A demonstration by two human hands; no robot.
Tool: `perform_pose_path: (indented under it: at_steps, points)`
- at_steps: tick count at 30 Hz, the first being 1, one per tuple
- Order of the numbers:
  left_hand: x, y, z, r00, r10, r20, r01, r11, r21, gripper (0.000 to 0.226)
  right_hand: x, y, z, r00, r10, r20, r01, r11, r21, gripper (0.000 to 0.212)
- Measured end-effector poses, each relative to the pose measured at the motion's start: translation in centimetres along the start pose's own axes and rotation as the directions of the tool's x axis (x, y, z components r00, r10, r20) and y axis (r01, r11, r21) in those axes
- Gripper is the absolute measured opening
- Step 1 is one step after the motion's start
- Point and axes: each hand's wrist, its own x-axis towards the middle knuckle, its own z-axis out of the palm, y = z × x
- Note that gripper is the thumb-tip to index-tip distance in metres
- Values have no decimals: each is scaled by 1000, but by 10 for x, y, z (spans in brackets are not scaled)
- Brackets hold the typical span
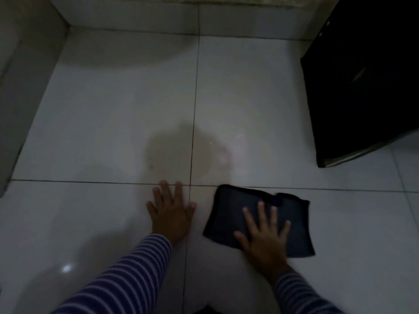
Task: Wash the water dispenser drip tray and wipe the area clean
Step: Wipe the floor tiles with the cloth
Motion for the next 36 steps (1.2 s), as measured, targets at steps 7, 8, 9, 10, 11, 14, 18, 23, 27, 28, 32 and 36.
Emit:
perform_pose_path:
  at_steps: [7, 8, 9, 10, 11, 14, 18, 23, 27, 28, 32, 36]
  points:
    - [9, 0, 3, 996, -37, 77, 41, 998, -52, 75, 59, -19, -23, 980, 196, -38, -189, 973, 135, 77]
    - [9, -1, 3, 996, -43, 77, 48, 996, -69, 73, 59, -38, -21, 993, 100, -64, -94, 991, 94, 76]
    - [10, -1, 3, 995, -53, 82, 59, 995, -78, 71, 52, -56, -17, 994, -24, -102, 28, 999, 34, 75]
    - [10, -1, 3, 994, -63, 88, 70, 995, -77, 70, 40, -71, -13, 980, -150, -129, 147, 988, -39, 72]
    - [10, -2, 3, 993, -68, 94, 75, 995, -69, 71, 24, -79, -4, 964, -241, -108, 232, 968, -95, 68]
    - [10, -4, 2, 992, -53, 118, 61, 996, -63, 75, -26, -62, 19, 946, -323, 7, 322, 941, -99, 61]
    - [9, -2, 2, 991, -54, 122, 62, 996, -62, 77, -36, 20, 22, 989, -99, -108, 99, 995, -9, 64]
    - [10, 0, 7, 996, -61, 70, 62, 998, -10, 81, 19, 0, -8, 988, 142, -62, -137, 988, 70, 74]
    - [10, 1, 10, 997, -82, 17, 81, 997, 15, 75, 3, -65, 9, 975, -205, -85, 199, 978, -65, 66]
    - [10, 1, 10, 996, -84, 14, 84, 996, 24, 75, -16, -70, 19, 964, -257, -73, 251, 964, -87, 64]
    - [9, 2, 7, 997, -79, 19, 79, 997, 2, 79, -62, -19, 45, 944, -325, -59, 322, 945, -56, 59]
    - [8, 3, 8, 997, -77, -3, 77, 997, 9, 79, -22, 22, 16, 980, 30, -196, -15, 997, 77, 62]
